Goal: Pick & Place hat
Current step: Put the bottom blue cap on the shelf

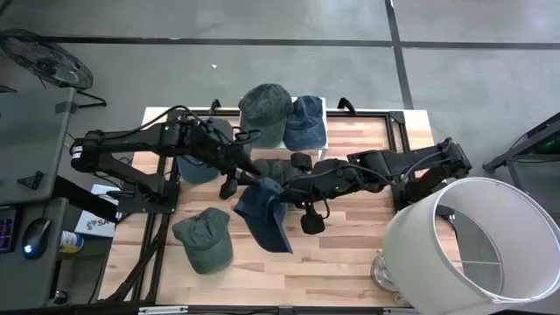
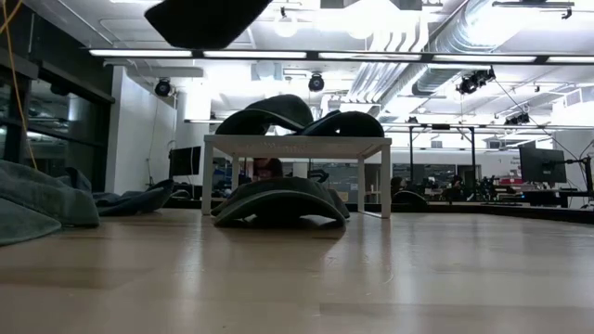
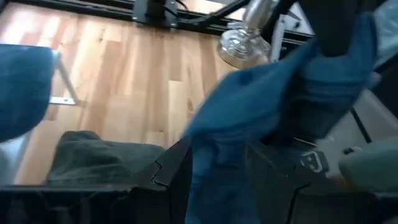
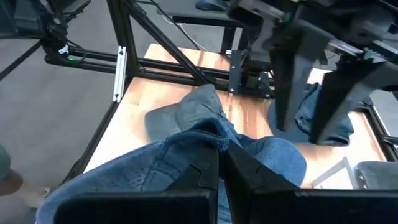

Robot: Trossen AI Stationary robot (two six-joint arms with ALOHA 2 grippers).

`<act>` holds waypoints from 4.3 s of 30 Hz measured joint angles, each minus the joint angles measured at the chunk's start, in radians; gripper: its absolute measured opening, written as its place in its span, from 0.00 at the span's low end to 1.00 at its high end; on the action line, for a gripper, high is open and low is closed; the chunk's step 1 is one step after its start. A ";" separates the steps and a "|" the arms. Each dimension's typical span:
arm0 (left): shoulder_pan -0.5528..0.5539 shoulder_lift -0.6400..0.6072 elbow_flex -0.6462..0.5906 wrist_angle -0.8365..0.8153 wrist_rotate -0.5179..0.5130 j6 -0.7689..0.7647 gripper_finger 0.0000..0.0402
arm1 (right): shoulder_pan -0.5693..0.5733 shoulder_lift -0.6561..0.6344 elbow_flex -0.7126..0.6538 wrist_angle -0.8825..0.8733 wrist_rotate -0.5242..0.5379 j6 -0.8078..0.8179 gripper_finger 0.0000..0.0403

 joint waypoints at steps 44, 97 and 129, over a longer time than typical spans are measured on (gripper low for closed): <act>0.000 0.092 -0.001 -0.039 0.033 0.108 0.01 | 0.000 0.000 0.000 0.051 -0.001 -0.023 0.00; -0.079 -0.006 0.000 0.152 -0.034 0.190 0.00 | -0.052 -0.084 -0.305 0.324 0.036 0.401 0.60; -0.120 -0.006 0.000 0.215 0.002 0.136 0.00 | -0.053 -0.083 -0.458 0.536 -0.004 0.345 0.02</act>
